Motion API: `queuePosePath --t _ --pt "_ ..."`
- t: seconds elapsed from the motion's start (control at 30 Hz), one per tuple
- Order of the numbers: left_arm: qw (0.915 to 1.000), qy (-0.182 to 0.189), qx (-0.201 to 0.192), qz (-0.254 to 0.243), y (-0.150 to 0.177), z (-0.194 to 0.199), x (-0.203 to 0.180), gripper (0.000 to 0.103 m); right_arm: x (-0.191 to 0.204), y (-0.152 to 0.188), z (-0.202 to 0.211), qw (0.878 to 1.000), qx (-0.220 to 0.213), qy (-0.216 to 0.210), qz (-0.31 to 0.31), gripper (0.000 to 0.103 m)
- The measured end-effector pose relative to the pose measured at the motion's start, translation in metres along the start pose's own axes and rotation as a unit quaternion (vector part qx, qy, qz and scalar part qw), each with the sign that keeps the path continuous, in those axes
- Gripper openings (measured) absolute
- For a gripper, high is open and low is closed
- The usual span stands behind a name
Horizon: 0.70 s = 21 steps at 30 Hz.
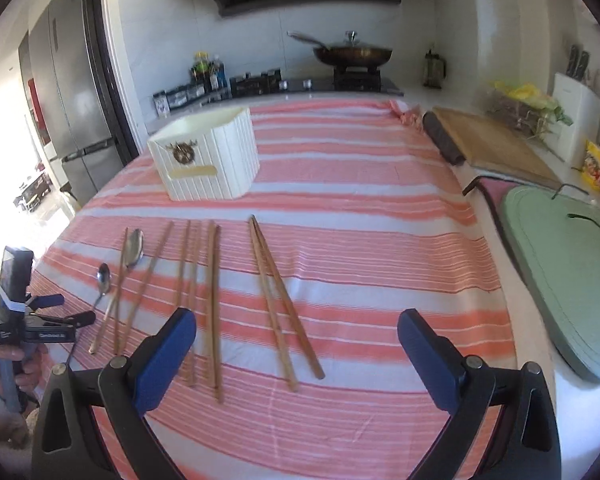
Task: Organize utensils
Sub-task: 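Move the left tool toward a steel spoon while the right tool approaches a wooden chopstick, then close the left tool on the steel spoon while the right tool grasps a chopstick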
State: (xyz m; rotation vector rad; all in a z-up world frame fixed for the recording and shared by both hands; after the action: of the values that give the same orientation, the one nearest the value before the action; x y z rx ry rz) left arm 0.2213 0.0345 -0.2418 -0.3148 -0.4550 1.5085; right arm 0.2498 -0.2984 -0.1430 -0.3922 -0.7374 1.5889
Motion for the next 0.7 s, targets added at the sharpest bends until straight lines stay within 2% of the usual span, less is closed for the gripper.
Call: queuePosePath --t 0.03,0.1,0.2,0.23,0.27,0.3,0.37,0.47,0.53,0.7 --pt "1.0000 0.002 0.000 0.005 0.000 -0.001 0.001 0.103 -0.003 -0.004 -0.017 1.000 0.023 -0.008 0.003 0.096" --pt "1.0000 -0.002 -0.003 0.007 0.002 0.001 0.001 0.103 0.000 -0.009 -0.047 0.997 0.067 -0.029 0.019 0.068" --pt "0.9998 -0.015 -0.009 -0.001 0.007 0.006 -0.003 0.103 0.011 -0.007 -0.079 0.991 0.118 -0.046 0.050 0.047" --pt "0.9997 -0.021 -0.012 -0.009 0.008 0.008 -0.004 0.103 0.015 -0.005 -0.086 0.988 0.132 -0.050 0.061 0.043" --pt "0.9993 -0.028 -0.017 -0.018 0.007 0.009 -0.005 0.103 0.018 0.000 -0.091 0.986 0.144 -0.052 0.071 0.033" --pt "0.9988 -0.033 -0.023 -0.029 0.007 0.010 -0.008 0.103 0.019 0.003 -0.096 0.983 0.156 -0.047 0.080 0.025" --pt "0.9982 -0.038 -0.028 -0.038 0.003 0.009 -0.008 0.103 0.016 0.008 -0.102 0.982 0.169 -0.029 0.082 0.014" --pt "0.9988 -0.025 -0.034 -0.026 0.000 0.004 -0.005 0.103 0.007 0.012 -0.108 0.980 0.186 -0.025 0.068 0.011" --pt "0.9994 -0.008 -0.032 -0.014 -0.002 0.000 -0.001 0.103 0.004 0.012 -0.106 0.982 0.180 -0.022 0.057 0.009" --pt "0.9995 0.008 -0.026 -0.014 -0.004 -0.005 0.013 0.103 -0.018 0.020 -0.093 0.986 0.162 0.034 -0.005 0.009"
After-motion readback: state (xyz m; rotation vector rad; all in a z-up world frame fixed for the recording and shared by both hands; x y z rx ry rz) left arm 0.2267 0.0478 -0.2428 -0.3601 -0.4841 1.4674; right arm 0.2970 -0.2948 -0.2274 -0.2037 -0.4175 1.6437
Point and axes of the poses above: each gripper's, at about its wrist camera, not at the fingertips, and z roughly against the way its jaws point, x to its left, y to its underside, the point moved 6 cm from there along -z, roughly the way its jaws point, and after that the axes turned 7 degrees about -z, right-handed, at the moved point
